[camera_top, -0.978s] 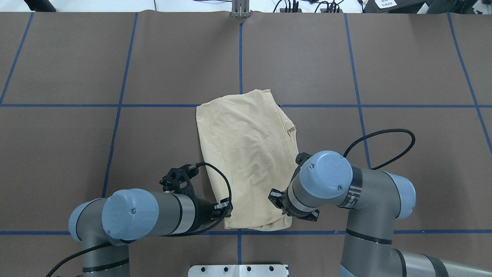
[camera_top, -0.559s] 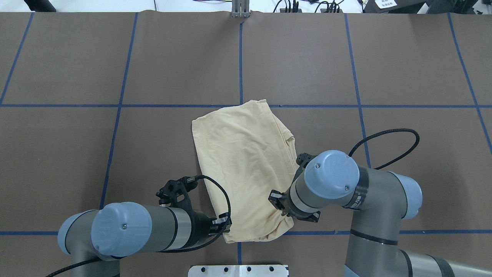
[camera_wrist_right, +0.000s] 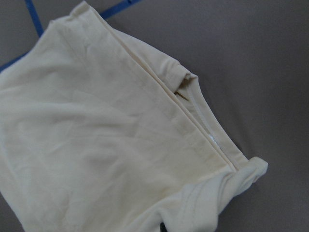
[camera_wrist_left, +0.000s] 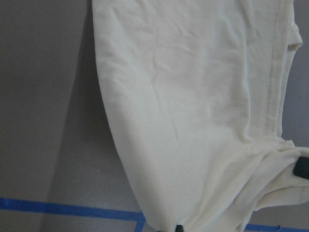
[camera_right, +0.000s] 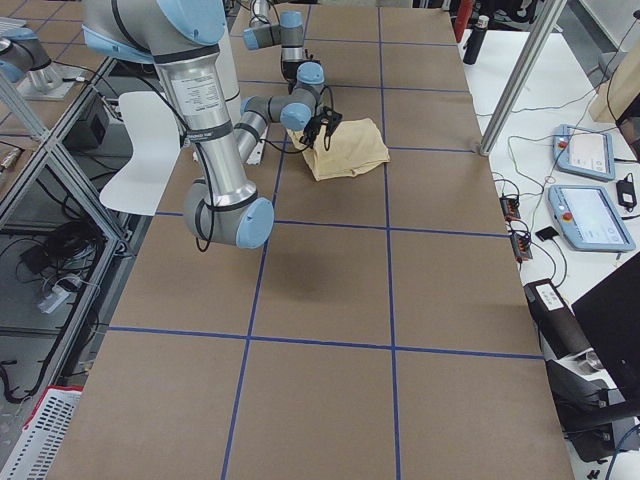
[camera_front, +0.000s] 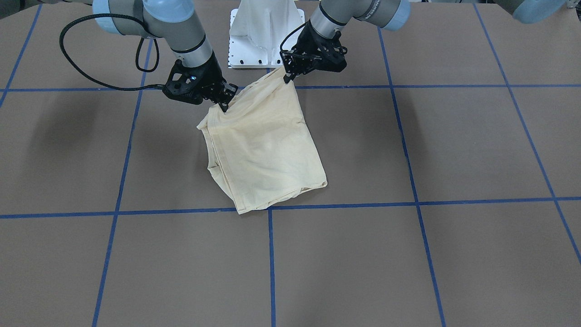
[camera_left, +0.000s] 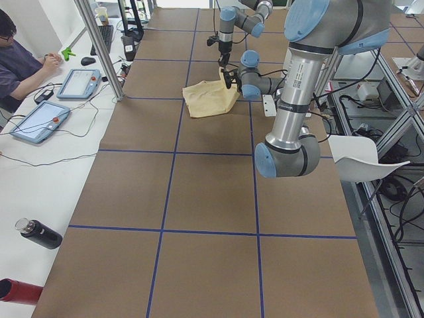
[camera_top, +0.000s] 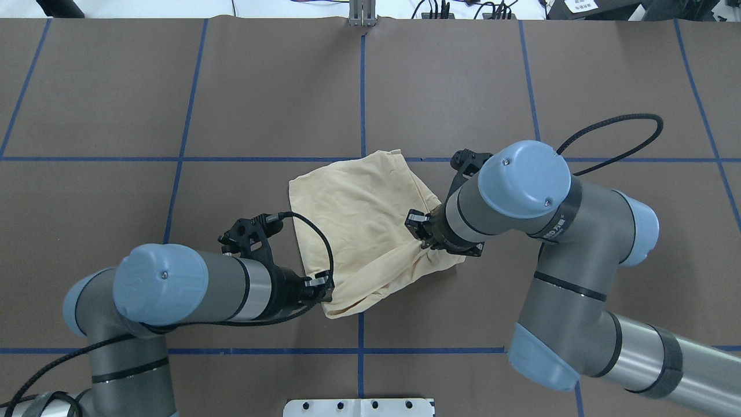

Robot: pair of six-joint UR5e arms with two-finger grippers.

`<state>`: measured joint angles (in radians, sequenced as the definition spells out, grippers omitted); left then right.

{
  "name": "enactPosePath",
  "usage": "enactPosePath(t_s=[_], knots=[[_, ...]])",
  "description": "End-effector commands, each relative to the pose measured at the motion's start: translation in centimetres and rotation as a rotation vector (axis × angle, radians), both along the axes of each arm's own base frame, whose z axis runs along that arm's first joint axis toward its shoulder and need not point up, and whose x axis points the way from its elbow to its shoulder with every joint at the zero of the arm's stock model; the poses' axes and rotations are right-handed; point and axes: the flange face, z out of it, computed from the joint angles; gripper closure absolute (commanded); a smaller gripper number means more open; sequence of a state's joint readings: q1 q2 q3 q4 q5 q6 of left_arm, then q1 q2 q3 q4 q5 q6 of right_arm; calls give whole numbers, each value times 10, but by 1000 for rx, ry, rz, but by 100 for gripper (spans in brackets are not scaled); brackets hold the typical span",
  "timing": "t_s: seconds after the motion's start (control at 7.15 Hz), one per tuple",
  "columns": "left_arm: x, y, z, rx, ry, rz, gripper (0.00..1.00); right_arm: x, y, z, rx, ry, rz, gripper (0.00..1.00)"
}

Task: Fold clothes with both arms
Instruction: 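Lift the near edge with both grippers and fold it away from the robot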

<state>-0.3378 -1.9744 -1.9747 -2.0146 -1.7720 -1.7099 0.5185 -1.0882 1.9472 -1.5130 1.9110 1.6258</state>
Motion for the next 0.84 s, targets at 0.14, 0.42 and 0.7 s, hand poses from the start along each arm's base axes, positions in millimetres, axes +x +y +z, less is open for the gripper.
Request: enactPosePath(t_s=[0.14,0.42,0.7], knots=[[-50,-69,-3,54,-10,-32,100,-3,-64,-40,100,-12,47,100],[-44,-101,-2,66,-35,-67,100,-27,-101,-30,134,-15,87,100],[-1,-144,20,65,-113,-75,100,-46,-127,-15,140,22,125,100]])
